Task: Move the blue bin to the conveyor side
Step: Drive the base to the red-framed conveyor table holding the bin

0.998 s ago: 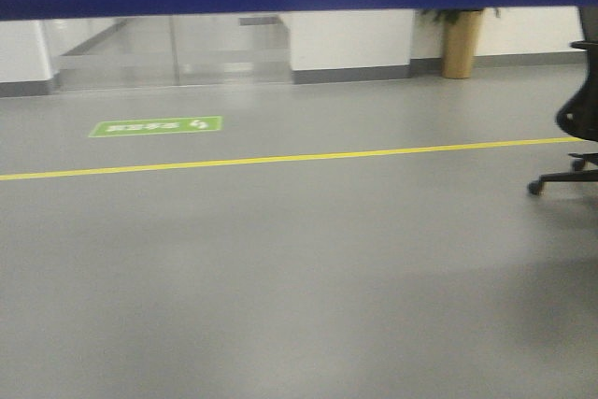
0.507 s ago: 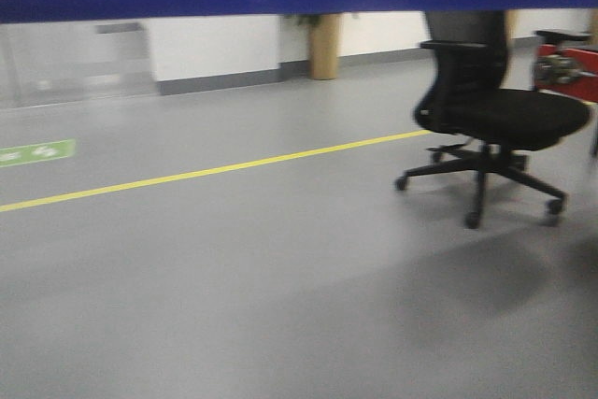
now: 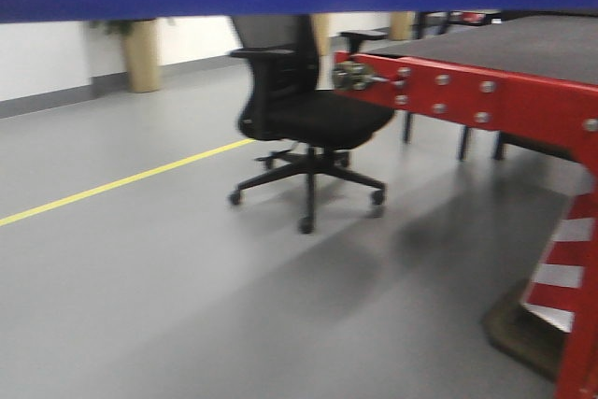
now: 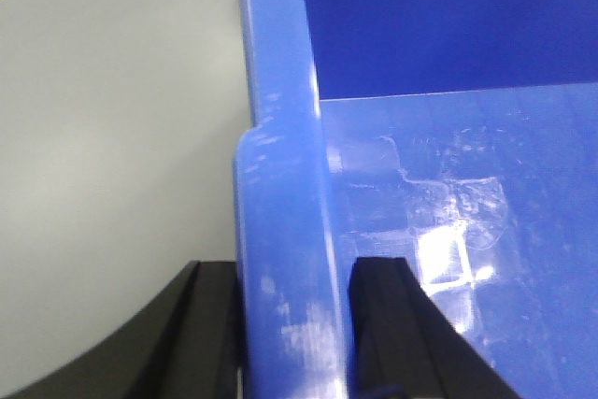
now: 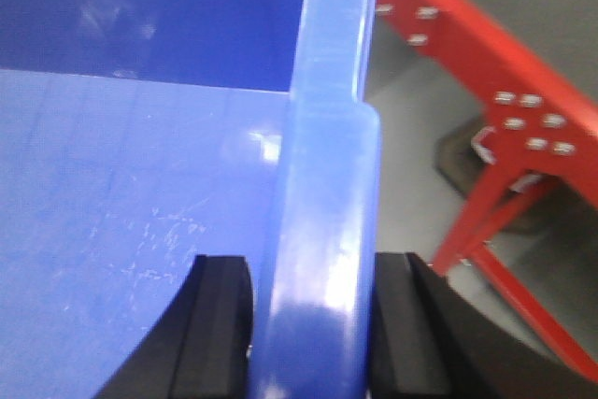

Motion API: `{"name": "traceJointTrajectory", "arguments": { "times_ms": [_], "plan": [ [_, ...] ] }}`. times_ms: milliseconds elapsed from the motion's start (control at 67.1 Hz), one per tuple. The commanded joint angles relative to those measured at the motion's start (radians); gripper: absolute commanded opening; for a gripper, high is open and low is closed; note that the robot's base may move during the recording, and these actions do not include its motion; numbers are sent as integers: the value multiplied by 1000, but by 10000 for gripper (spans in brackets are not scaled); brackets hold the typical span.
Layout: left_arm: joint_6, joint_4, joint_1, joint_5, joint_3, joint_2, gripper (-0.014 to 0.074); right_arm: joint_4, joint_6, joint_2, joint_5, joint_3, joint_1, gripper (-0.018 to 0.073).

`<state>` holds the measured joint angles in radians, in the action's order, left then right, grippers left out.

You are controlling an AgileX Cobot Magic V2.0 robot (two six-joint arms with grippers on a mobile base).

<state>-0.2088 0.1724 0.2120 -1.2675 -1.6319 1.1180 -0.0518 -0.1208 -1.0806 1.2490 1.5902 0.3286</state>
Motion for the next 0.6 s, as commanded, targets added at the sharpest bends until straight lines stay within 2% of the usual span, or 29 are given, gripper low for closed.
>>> {"name": "traceJointTrajectory", "arguments": {
  "times_ms": [0, 581],
  "plan": [
    [6, 69, 0, 83, -23, -18, -18, -76, 26, 22, -83, 16, -7, -78],
    [6, 73, 0, 83, -23, -18, -18, -76, 26, 22, -83, 16, -7, -78]
  ]
}}
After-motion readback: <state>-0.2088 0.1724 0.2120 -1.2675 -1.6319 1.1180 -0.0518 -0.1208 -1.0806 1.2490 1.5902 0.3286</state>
